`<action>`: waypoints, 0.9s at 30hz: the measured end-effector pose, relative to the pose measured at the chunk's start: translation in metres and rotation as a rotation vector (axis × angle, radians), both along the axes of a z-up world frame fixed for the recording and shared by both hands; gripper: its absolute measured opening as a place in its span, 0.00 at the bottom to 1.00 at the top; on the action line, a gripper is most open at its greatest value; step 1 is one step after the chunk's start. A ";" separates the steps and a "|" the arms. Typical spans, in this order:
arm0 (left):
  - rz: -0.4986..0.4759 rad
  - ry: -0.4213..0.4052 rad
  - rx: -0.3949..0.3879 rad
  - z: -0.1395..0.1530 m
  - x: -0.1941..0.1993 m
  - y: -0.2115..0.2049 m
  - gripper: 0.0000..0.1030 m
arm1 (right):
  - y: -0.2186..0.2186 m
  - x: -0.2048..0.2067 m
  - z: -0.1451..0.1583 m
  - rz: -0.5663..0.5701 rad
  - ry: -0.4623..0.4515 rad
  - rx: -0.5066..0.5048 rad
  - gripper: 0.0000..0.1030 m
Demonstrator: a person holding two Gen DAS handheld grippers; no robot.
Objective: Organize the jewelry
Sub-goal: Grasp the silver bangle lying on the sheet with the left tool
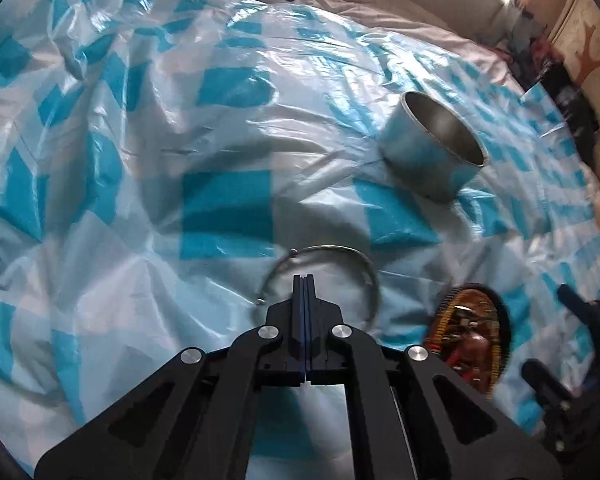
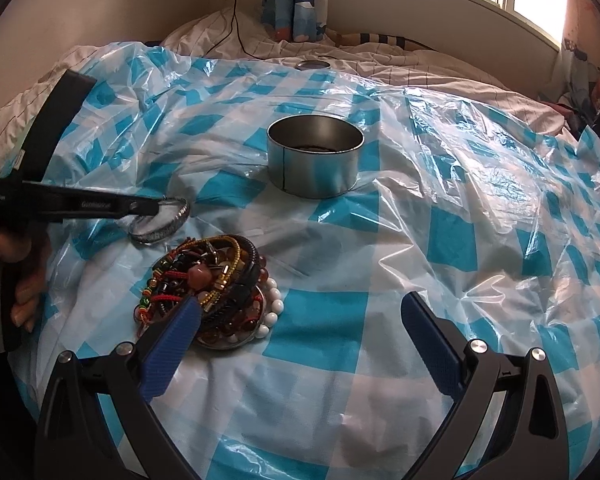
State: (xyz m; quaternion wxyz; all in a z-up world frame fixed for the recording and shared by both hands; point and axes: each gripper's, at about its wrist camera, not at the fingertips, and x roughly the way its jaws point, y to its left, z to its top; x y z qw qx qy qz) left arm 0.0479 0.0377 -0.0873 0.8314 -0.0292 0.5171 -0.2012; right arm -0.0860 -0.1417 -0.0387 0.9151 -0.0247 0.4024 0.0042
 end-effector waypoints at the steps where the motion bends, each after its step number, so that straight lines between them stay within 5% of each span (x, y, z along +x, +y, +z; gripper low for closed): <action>1: 0.001 -0.018 -0.010 0.005 -0.002 0.003 0.00 | 0.000 0.000 0.000 0.001 -0.001 0.003 0.93; 8: 0.051 -0.046 -0.057 0.016 0.003 0.019 0.01 | 0.006 0.002 -0.003 0.018 0.008 -0.009 0.93; 9: 0.049 -0.041 -0.033 0.013 0.004 0.016 0.08 | 0.006 0.002 -0.004 0.019 0.009 -0.008 0.93; 12: 0.041 -0.056 0.072 0.005 0.004 0.003 0.54 | 0.007 0.003 -0.005 0.021 0.013 -0.006 0.93; 13: 0.044 -0.069 0.103 0.003 0.002 0.003 0.54 | 0.007 0.004 -0.005 0.023 0.013 -0.005 0.93; 15: 0.033 -0.080 0.162 -0.001 0.001 -0.002 0.54 | 0.008 0.003 -0.005 0.027 0.011 -0.006 0.93; 16: 0.023 -0.067 0.158 -0.003 0.001 -0.003 0.45 | 0.007 0.003 -0.005 0.029 0.010 -0.006 0.93; 18: 0.004 -0.048 0.142 -0.005 0.000 -0.004 0.09 | 0.007 0.003 -0.005 0.028 0.010 -0.007 0.93; 19: -0.006 -0.048 0.130 -0.004 -0.001 -0.003 0.06 | 0.007 0.002 -0.005 0.028 0.009 -0.006 0.93; 27: 0.057 -0.091 -0.081 0.028 -0.008 0.024 0.04 | 0.014 -0.004 -0.002 0.081 -0.003 0.011 0.93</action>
